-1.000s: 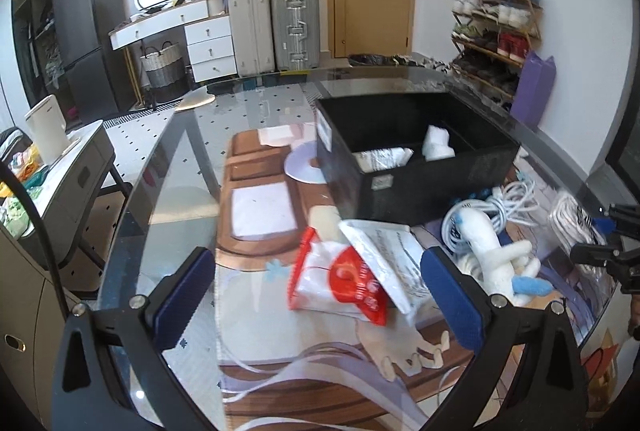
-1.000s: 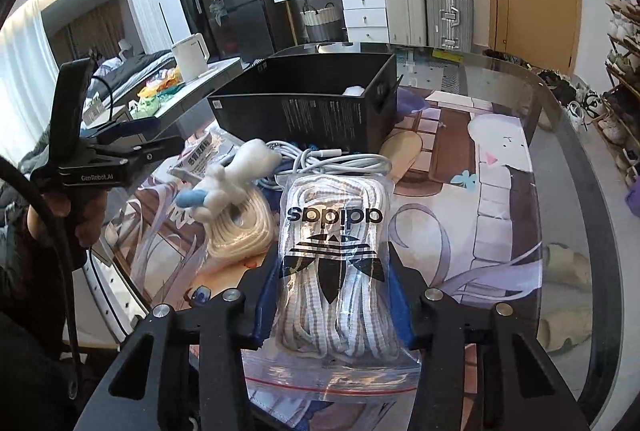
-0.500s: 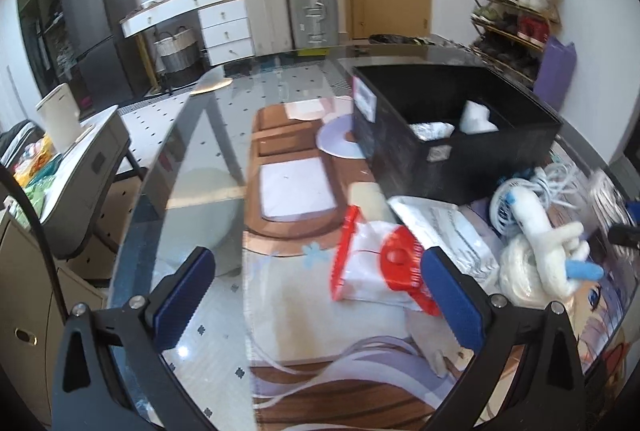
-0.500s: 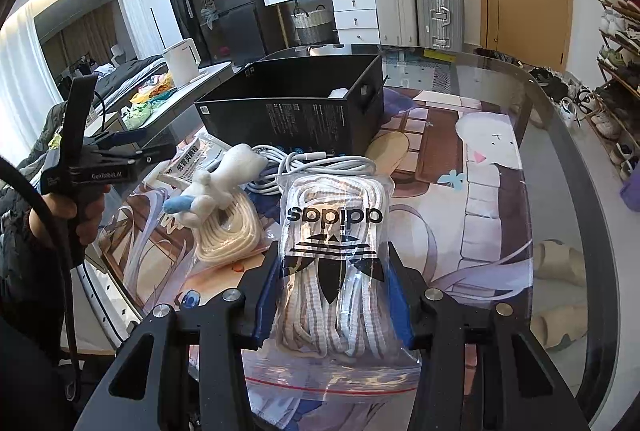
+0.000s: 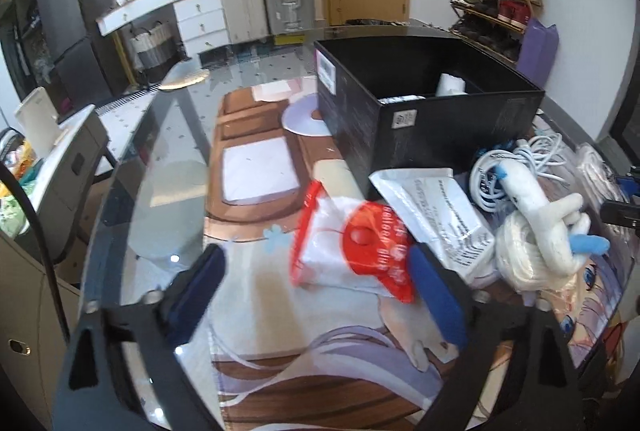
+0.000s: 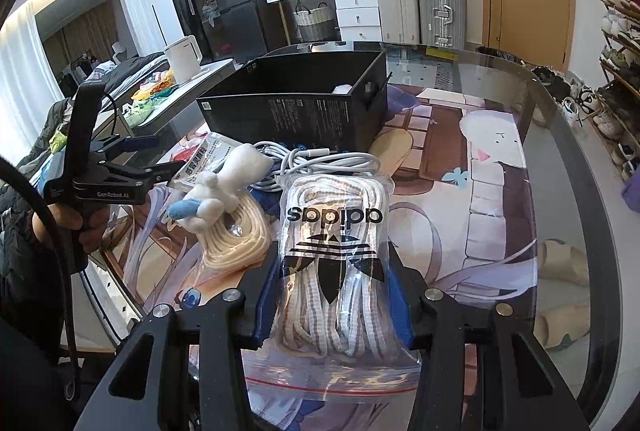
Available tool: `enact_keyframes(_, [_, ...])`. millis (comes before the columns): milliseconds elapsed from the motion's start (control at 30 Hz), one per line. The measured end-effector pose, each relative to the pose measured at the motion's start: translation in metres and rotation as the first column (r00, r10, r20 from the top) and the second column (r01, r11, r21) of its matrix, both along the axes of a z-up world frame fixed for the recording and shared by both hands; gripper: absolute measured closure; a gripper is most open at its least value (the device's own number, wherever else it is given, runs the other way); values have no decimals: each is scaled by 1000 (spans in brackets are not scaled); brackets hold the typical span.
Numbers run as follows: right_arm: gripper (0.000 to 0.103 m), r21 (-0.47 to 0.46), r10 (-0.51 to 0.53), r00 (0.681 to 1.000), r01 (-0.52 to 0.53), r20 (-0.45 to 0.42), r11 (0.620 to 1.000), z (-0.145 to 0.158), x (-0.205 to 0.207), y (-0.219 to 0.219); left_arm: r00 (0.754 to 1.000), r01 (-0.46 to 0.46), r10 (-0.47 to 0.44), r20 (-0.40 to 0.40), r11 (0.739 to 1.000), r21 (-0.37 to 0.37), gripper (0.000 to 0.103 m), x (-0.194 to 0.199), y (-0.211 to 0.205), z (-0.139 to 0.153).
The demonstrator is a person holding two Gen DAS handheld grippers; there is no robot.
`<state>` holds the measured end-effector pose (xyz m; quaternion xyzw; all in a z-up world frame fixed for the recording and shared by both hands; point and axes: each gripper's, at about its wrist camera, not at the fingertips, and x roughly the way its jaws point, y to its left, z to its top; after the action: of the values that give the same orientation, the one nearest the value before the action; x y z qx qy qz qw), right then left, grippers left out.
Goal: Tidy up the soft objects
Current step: 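Grasp the red-and-white balloon glue bag with the left tool, then carry the glue bag with the left tool while the right tool carries the laces bag over the box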
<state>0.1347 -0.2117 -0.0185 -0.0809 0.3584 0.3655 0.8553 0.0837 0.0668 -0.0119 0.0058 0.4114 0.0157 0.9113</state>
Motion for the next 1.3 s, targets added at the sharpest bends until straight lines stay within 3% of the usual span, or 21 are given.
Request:
enact_keyframes(167, [56, 0, 6, 1000, -6, 1, 1000, 0, 0, 1, 999, 44, -44, -10, 999, -26, 51, -1, -6, -2])
enact_keyframes(400, [56, -1, 7, 1000, -7, 1, 1000, 0, 0, 2, 998, 69, -69, -1, 997, -27, 57, -6, -14, 1])
enact_keyframes(467, [56, -1, 7, 1000, -7, 2, 1000, 0, 0, 2, 997, 73, -73, -6, 996, -44, 71, -6, -11, 2])
enact_keyframes(967, [56, 1, 4, 1000, -4, 8, 1000, 3, -1, 0, 997, 54, -50, 63, 997, -55, 81, -13, -3, 14])
enact_keyframes(1300, [56, 4, 3, 1000, -3, 20, 1000, 7, -2, -1, 992, 52, -45, 116, 997, -55, 81, -17, 0, 28])
